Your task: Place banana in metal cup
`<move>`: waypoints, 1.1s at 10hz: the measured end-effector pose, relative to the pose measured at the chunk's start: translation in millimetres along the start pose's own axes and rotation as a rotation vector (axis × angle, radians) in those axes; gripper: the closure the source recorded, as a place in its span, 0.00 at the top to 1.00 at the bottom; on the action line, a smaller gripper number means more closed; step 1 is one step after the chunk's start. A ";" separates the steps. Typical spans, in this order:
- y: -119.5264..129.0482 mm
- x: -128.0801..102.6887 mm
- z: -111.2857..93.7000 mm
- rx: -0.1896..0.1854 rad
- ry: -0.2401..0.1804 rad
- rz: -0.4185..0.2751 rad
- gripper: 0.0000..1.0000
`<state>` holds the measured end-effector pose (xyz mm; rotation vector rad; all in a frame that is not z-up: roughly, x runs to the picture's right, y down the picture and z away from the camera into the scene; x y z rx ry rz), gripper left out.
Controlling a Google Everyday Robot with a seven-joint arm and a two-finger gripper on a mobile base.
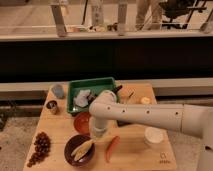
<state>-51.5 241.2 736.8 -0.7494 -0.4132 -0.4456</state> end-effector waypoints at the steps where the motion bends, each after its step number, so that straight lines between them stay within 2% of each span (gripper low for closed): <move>1: -0.2 0.0 0.3 -0.002 -0.001 -0.002 0.02; 3: -2.8 -8.7 -5.0 0.007 -0.020 -0.023 0.00; 5: -12.4 -34.2 -25.1 0.032 -0.026 -0.068 0.00; 8: -28.9 -71.5 -72.1 0.082 -0.006 -0.132 0.00; 11: -53.4 -82.5 -108.3 0.143 0.022 -0.166 0.00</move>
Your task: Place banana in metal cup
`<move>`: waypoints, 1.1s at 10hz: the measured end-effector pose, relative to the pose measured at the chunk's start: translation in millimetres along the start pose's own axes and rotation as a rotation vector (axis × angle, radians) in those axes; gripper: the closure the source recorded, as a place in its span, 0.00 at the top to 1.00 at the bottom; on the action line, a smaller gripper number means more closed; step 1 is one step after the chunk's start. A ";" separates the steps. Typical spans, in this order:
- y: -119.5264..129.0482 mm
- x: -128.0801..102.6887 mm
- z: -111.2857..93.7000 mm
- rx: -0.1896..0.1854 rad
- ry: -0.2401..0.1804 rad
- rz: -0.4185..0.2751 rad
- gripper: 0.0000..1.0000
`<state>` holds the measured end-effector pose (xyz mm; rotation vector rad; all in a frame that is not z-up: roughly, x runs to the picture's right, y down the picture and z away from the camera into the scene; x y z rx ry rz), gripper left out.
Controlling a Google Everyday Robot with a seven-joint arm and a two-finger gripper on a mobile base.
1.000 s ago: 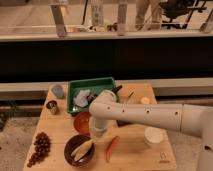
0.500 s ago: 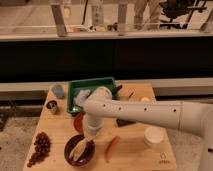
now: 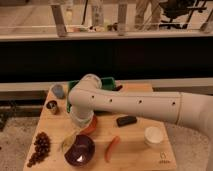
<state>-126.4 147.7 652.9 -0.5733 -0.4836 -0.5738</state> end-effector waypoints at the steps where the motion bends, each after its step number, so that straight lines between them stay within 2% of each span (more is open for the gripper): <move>1: -14.3 7.2 -10.5 0.023 0.007 -0.006 0.00; 4: -44.0 25.9 -33.8 0.078 0.012 -0.013 0.00; 11: -99.8 46.2 -31.5 0.146 -0.035 -0.044 0.00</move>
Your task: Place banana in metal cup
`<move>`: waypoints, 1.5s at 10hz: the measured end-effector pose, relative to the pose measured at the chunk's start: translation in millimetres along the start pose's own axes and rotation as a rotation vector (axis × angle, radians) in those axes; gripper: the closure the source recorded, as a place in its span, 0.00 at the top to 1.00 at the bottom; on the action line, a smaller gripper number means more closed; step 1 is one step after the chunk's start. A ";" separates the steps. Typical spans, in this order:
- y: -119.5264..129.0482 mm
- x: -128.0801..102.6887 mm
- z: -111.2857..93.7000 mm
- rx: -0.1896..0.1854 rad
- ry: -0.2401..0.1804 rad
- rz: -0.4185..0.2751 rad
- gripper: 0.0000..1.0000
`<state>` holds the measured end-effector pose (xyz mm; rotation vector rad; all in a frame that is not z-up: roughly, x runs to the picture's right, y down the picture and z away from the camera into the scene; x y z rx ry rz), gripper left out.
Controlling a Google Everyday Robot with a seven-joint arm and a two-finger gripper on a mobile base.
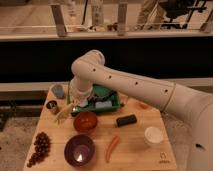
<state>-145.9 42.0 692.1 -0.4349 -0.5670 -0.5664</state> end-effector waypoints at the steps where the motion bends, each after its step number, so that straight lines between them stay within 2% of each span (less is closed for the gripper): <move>1: -7.0 3.8 1.4 0.012 -0.009 -0.003 0.00; 3: -22.7 12.8 6.5 0.042 -0.038 -0.012 0.00; 6: -39.4 14.2 16.8 0.073 -0.075 -0.035 0.00; 11: -59.7 23.1 30.3 0.105 -0.100 -0.063 0.00; 15: -75.4 37.0 48.6 0.160 -0.125 -0.085 0.00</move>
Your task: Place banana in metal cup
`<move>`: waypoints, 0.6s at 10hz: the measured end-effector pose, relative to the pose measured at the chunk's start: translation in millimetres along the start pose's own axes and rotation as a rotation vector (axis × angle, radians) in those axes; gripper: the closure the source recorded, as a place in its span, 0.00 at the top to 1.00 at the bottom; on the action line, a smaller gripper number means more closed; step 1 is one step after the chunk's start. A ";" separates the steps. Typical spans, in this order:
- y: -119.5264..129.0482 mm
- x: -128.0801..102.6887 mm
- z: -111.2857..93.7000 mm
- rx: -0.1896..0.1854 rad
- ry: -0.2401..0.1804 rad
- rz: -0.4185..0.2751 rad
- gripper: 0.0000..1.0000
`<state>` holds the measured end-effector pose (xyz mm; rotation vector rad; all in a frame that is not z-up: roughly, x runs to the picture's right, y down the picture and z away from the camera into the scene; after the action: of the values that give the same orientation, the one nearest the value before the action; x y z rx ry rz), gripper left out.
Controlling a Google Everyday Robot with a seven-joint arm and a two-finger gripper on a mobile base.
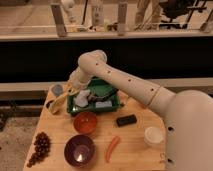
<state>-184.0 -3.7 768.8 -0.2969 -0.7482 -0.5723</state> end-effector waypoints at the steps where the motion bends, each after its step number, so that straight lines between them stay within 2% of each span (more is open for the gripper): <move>1: -2.6 1.7 4.6 0.003 -0.004 -0.003 0.00; 6: -18.9 13.0 31.8 -0.005 -0.009 -0.011 0.00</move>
<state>-205.0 -9.7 801.4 -0.3003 -0.7571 -0.5841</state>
